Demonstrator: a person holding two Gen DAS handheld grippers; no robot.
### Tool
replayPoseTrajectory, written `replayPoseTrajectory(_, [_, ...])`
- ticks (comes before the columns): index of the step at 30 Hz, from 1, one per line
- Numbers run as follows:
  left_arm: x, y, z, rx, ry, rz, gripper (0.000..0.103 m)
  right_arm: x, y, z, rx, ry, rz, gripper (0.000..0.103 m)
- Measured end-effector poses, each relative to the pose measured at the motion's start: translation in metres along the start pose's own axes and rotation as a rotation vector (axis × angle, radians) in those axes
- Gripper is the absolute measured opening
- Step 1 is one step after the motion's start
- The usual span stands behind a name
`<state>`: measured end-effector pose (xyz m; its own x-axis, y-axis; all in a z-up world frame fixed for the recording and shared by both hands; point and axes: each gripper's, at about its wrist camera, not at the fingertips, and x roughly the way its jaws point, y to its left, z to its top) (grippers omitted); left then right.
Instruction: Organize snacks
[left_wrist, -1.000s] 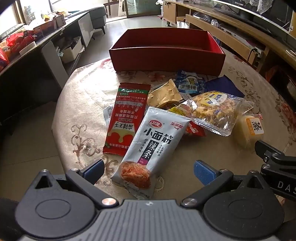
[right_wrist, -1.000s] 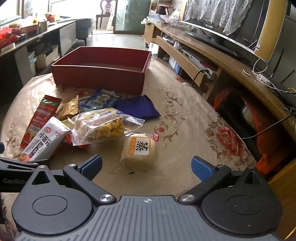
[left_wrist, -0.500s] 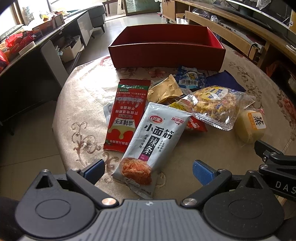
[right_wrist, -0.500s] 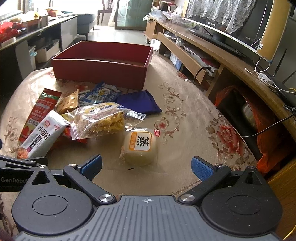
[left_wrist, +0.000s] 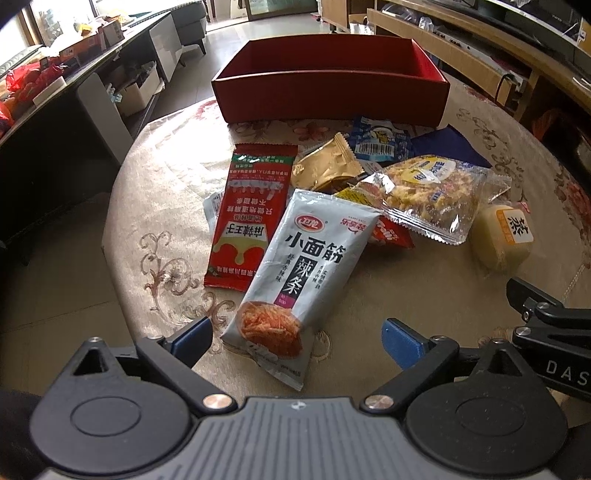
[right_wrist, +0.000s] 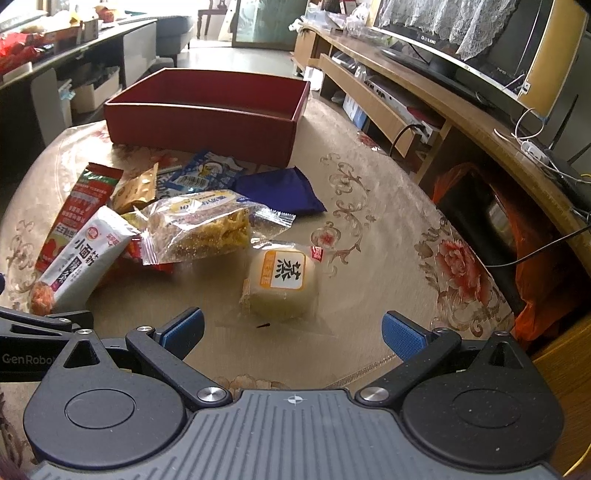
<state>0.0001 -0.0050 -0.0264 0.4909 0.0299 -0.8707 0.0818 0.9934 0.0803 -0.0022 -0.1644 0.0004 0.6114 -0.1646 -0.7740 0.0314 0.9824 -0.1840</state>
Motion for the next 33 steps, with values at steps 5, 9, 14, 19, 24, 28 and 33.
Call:
replayPoseTrajectory(5, [0.000,-0.002,-0.004,0.013,0.022,-0.005,0.096,-0.002,0.001,-0.003,-0.004,0.019,-0.009,0.103])
replayPoseTrajectory(9, [0.001,-0.002,-0.007,0.020,0.043,-0.006,0.094,-0.002,0.002,-0.007,-0.013,0.035,-0.009,0.103])
replayPoseTrajectory(14, [0.002,-0.001,-0.008,0.024,0.062,-0.011,0.092,-0.001,0.005,-0.008,-0.029,0.051,-0.008,0.103])
replayPoseTrajectory(19, [0.003,0.001,-0.007,0.035,0.067,-0.010,0.092,0.001,0.006,-0.008,-0.033,0.063,0.007,0.103])
replayPoseTrajectory(24, [0.007,0.007,-0.001,0.029,0.071,-0.028,0.091,0.006,0.006,-0.003,-0.016,0.095,0.054,0.103])
replayPoseTrajectory(28, [0.009,0.009,0.010,0.039,0.067,-0.036,0.090,0.007,0.010,0.008,-0.051,0.079,0.063,0.103])
replayPoseTrajectory(33, [0.018,0.013,0.025,0.044,0.091,-0.093,0.091,0.008,0.006,0.020,-0.053,0.071,0.095,0.103])
